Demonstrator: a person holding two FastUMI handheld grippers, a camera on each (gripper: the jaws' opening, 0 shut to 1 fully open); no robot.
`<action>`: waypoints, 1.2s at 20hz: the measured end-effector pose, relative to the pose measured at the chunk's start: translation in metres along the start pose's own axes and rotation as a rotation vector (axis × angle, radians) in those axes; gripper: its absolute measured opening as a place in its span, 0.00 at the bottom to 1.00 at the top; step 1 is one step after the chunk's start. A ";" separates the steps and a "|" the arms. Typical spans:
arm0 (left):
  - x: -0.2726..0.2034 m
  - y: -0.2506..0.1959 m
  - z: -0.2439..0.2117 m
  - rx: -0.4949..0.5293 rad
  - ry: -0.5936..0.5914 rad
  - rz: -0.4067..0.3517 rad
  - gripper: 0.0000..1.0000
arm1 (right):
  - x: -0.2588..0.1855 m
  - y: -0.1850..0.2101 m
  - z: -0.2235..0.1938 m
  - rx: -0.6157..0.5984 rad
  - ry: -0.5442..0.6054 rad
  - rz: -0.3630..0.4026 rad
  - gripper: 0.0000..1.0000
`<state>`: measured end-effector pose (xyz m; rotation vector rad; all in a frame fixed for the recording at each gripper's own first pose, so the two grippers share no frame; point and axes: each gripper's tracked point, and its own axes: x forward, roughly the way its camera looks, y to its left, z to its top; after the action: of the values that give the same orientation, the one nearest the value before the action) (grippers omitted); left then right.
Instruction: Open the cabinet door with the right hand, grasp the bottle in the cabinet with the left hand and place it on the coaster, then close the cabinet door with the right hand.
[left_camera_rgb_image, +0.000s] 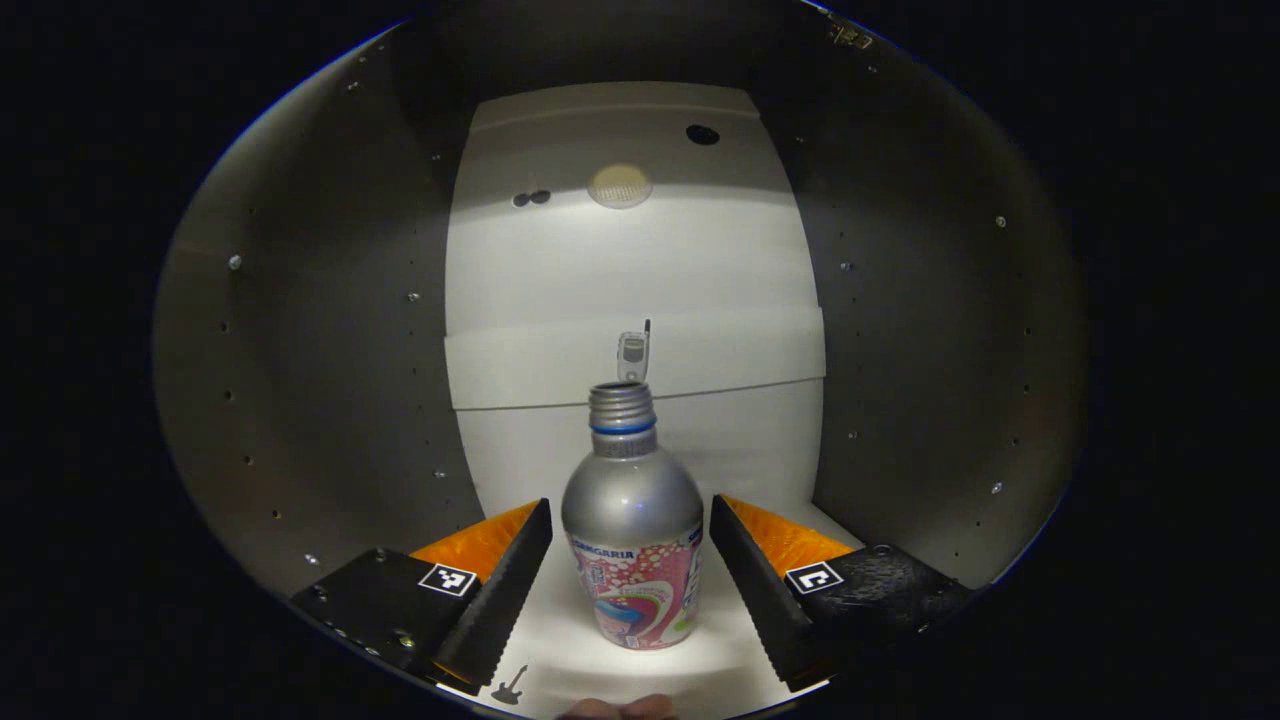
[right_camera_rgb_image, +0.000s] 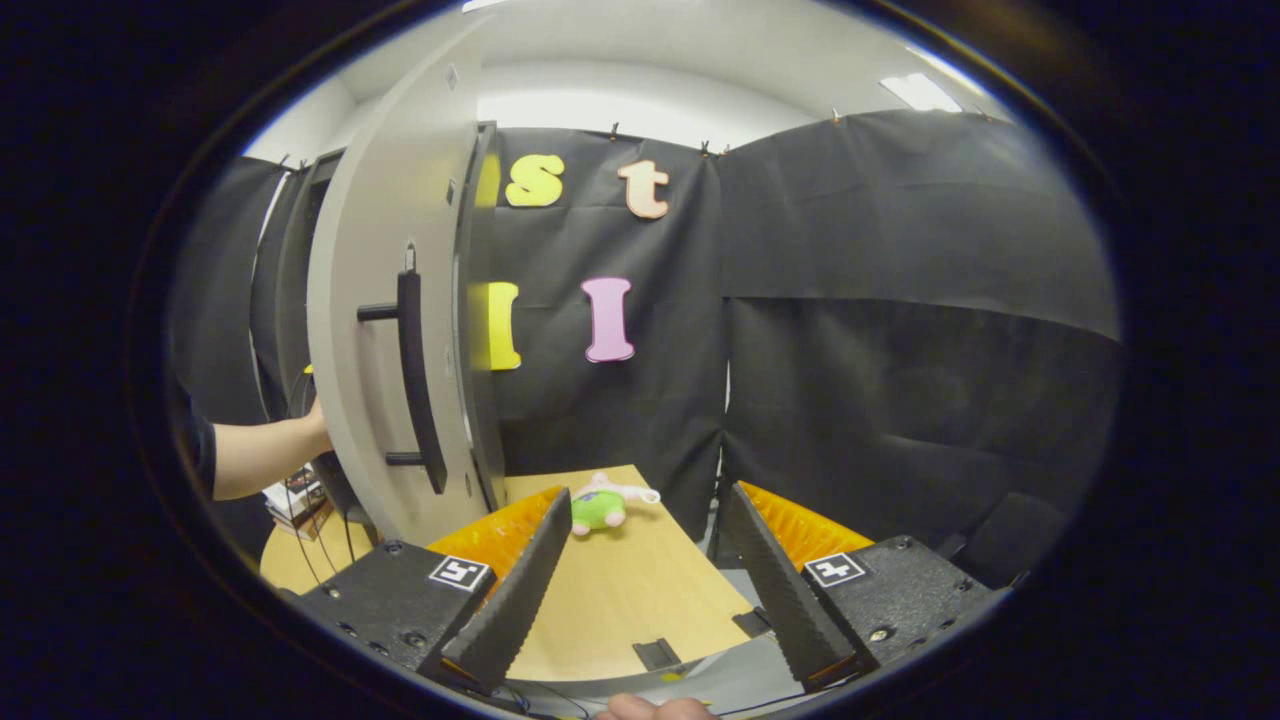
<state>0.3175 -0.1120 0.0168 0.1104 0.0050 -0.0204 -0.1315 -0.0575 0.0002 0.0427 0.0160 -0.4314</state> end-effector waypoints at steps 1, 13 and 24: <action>0.003 -0.002 -0.001 0.006 0.001 -0.015 0.96 | 0.003 0.004 0.001 -0.002 0.003 0.006 0.95; -0.030 -0.006 0.019 0.043 -0.039 -0.019 0.77 | 0.017 0.020 0.005 -0.007 -0.007 0.059 0.99; -0.136 0.017 0.036 -0.041 -0.085 -0.004 0.77 | 0.024 0.028 0.006 -0.010 -0.025 0.194 0.96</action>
<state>0.1821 -0.0964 0.0557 0.0687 -0.0795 -0.0292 -0.0982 -0.0419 0.0070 0.0289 -0.0101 -0.2380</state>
